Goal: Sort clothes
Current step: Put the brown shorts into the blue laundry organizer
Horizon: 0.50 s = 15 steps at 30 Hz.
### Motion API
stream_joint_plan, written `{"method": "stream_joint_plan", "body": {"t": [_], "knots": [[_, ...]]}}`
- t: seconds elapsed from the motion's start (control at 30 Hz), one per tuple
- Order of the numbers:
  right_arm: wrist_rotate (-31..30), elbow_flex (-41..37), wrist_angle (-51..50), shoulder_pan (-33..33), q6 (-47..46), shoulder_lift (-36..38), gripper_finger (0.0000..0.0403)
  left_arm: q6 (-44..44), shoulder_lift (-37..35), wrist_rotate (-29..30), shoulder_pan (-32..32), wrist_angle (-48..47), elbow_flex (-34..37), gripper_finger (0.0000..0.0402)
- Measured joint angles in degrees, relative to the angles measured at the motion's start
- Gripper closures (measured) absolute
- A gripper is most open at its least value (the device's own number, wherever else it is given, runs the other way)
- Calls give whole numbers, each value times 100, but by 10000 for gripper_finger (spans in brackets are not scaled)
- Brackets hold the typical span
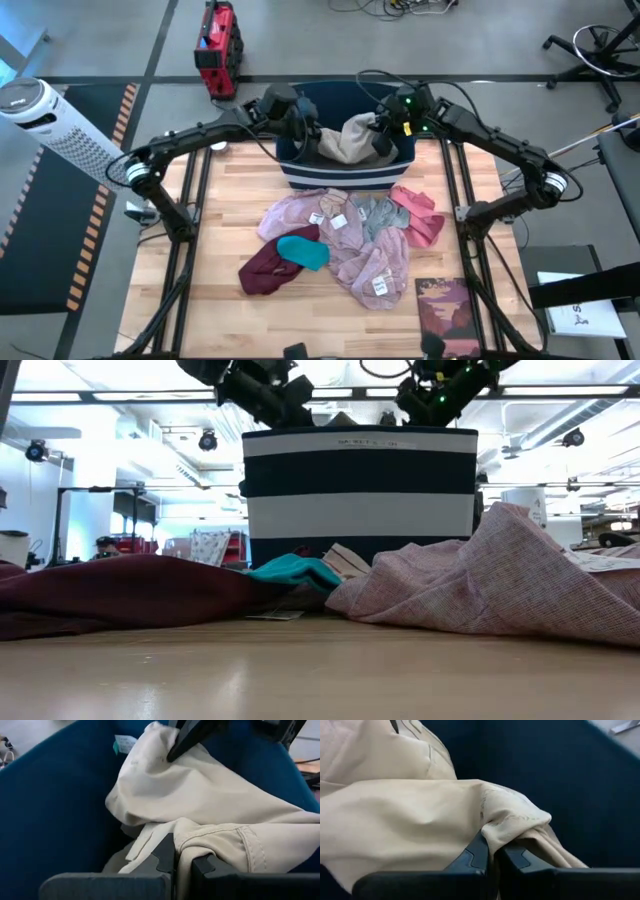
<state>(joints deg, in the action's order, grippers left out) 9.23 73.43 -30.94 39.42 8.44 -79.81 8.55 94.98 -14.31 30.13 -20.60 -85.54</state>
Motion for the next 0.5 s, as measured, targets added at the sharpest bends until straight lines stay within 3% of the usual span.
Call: {"method": "stream_joint_plan", "body": {"t": [0.5], "knots": [[-1, 0, -105, 0, -54, -925, 402, 144, 11, 65, 39, -26, 0, 402]]}}
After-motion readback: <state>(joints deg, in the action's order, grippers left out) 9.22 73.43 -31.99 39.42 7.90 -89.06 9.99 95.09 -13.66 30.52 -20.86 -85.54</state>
